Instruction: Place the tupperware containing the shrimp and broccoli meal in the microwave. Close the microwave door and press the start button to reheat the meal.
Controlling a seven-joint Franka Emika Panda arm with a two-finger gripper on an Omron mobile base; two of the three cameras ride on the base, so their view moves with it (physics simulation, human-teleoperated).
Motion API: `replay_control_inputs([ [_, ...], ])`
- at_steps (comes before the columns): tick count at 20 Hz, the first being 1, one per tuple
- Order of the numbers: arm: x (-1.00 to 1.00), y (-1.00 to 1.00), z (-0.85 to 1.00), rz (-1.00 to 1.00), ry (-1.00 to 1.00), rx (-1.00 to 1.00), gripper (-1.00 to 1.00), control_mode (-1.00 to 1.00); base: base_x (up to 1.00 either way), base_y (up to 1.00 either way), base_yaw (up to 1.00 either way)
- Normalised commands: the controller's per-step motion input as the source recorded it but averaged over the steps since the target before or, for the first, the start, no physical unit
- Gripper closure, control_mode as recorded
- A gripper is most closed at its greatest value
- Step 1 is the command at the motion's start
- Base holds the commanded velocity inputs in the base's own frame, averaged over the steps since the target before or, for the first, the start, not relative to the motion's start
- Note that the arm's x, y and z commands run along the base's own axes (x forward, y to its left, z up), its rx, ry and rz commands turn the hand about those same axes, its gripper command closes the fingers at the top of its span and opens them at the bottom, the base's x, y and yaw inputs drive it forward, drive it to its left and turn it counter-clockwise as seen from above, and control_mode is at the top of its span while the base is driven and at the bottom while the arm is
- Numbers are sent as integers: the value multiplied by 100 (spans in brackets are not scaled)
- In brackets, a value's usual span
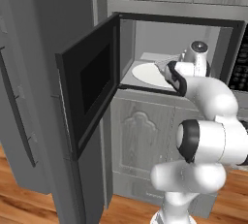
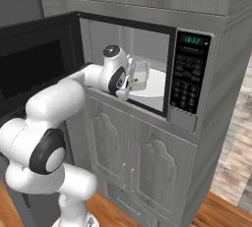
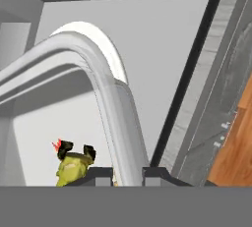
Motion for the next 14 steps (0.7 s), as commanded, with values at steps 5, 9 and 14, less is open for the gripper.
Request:
replay_control_inputs([
  [5,74,-1,-50,0,0,0,100,-100,0,0,0],
  [9,69,-22,9,0,8,6,100,-100,0,0,0],
  [14,63,-19,9,0,11,5,100,-100,0,0,0],
])
